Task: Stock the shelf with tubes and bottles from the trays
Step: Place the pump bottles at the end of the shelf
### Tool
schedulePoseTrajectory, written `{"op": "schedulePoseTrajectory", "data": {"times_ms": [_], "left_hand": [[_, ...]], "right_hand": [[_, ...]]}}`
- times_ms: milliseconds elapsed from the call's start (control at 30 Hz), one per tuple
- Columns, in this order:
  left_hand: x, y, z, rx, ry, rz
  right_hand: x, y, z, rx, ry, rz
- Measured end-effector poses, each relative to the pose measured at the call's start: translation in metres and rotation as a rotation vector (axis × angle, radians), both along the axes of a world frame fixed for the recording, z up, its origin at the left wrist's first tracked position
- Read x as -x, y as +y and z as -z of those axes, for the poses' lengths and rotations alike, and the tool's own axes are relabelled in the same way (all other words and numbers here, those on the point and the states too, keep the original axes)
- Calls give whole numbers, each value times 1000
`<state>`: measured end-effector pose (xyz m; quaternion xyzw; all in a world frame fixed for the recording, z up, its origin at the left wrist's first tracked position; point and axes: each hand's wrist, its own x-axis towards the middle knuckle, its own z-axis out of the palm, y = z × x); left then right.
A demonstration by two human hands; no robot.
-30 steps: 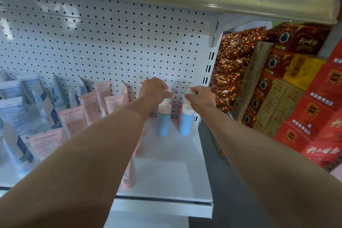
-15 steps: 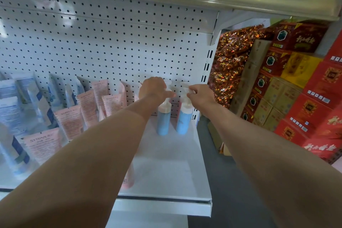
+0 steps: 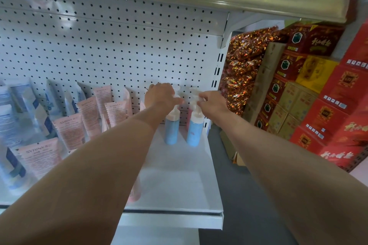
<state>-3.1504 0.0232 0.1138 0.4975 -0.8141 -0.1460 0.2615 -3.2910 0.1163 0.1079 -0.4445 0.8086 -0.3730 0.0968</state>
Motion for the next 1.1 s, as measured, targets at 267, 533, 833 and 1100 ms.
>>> {"op": "schedulePoseTrajectory", "data": {"times_ms": [267, 533, 833, 1100], "left_hand": [[0, 2, 4, 27, 3, 3], [-5, 0, 8, -87, 102, 20], [-12, -11, 14, -145, 192, 71], [-14, -18, 15, -180, 240, 79]], "right_hand": [[-3, 6, 1, 32, -12, -33], [-10, 16, 2, 84, -19, -65], [-1, 13, 4, 89, -60, -59], [-1, 10, 5, 86, -82, -40]]}}
